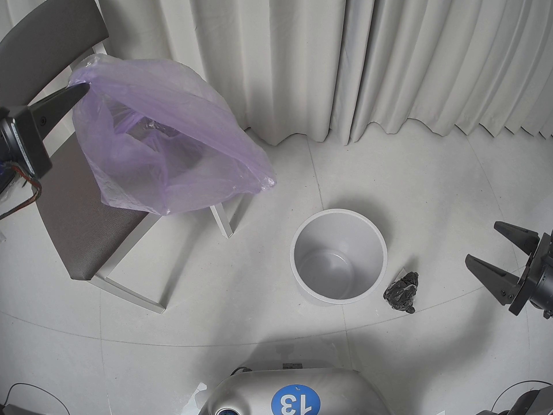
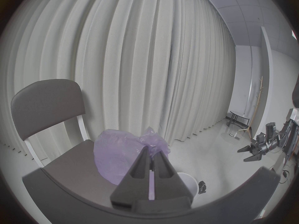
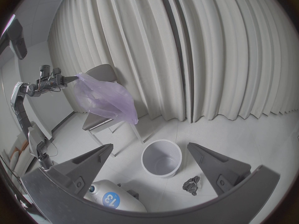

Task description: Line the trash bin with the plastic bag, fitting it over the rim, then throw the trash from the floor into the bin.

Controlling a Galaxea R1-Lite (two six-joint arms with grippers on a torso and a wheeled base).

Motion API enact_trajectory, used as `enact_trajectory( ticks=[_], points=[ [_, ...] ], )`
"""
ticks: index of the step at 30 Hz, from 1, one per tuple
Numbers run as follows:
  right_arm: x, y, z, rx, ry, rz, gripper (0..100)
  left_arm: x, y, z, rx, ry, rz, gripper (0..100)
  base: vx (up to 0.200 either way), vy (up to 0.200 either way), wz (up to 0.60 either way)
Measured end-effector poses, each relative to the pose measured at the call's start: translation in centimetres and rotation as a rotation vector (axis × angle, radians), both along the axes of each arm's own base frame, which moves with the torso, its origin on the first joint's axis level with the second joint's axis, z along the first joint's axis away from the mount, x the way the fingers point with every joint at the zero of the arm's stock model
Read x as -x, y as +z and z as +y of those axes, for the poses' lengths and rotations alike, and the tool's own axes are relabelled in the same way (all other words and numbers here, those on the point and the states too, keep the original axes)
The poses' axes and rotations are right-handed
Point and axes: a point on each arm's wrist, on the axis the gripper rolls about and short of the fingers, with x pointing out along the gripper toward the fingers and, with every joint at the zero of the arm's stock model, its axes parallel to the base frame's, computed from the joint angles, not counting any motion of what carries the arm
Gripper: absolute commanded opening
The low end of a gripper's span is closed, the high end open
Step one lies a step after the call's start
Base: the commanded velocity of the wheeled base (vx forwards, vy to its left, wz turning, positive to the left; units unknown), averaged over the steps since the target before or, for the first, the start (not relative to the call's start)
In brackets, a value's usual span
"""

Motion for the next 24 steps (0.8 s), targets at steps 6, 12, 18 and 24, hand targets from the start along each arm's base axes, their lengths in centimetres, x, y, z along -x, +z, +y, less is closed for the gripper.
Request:
enact_trajectory(
  ticks=[6, 12, 18, 24],
  points=[
    [0.4, -1.5, 0.1, 0.009, 0.022, 0.054, 100, 1.2, 0.1, -0.2, 0.039, -0.024, 0.0, 0, 0.0, 0.0, 0.0],
    [0.9, -1.8, -0.1, -0.072, 0.021, 0.099, 100, 2.1, 0.4, -0.3, 0.059, -0.059, -0.016, 0, 0.0, 0.0, 0.0],
    [1.5, -1.3, -0.2, -0.103, 0.031, 0.079, 100, 2.8, 1.3, -0.6, 0.083, -0.096, -0.04, 0, 0.0, 0.0, 0.0],
    [1.6, -1.4, -0.2, -0.1, 0.038, 0.083, 100, 3.1, 1.7, -1.0, 0.08, -0.128, -0.049, 0, 0.0, 0.0, 0.0]
  ],
)
